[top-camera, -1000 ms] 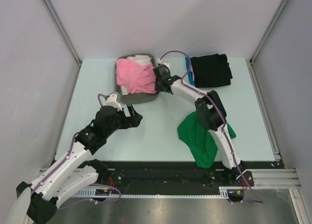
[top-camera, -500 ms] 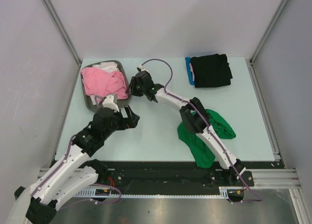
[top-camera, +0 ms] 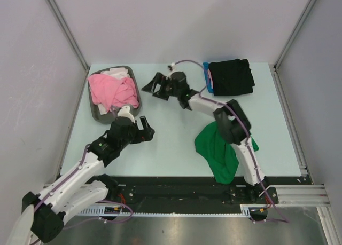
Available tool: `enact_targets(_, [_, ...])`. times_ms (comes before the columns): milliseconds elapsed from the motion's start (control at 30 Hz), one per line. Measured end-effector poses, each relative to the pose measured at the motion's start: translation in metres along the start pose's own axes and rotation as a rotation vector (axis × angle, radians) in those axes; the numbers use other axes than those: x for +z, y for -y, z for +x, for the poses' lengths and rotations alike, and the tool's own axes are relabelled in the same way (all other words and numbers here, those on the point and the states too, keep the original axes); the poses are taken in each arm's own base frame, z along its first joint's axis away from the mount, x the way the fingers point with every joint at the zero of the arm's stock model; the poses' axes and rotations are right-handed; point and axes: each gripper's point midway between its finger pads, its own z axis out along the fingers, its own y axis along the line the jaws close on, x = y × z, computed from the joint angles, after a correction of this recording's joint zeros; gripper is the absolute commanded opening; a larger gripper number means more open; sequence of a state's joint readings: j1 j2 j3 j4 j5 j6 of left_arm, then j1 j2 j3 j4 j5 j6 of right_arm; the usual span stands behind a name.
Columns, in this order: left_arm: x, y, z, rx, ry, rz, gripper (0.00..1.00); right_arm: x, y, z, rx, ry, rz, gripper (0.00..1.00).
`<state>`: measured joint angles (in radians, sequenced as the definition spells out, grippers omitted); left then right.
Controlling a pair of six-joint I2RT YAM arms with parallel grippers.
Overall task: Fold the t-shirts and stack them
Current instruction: Flatten the tshirt out
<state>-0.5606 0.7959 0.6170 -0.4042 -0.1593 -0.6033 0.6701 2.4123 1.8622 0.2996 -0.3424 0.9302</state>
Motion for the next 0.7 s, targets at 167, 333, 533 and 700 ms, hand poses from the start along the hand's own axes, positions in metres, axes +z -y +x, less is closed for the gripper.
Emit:
enact_targets(167, [0.029,-0.012,0.025,-0.039,-0.093,-0.084,1.0,-0.094,-0.031,-0.077,-0.118,0.139,0.022,1.0])
enact_targets(333, [0.057,-0.037,0.034,-0.117,-0.149,-0.241,1.0,-0.192,-0.07,-0.136,-0.271,0.308,0.065,1.0])
enact_targets(533, [0.092,-0.076,0.014,-0.253,-0.144,-0.398,0.98,-0.254,-0.107,-0.107,-0.41,0.308,0.082,1.0])
enact_targets(700, [0.128,-0.099,-0.015,-0.336,-0.151,-0.491,0.97,-0.283,-0.111,-0.048,-0.458,0.227,0.074,1.0])
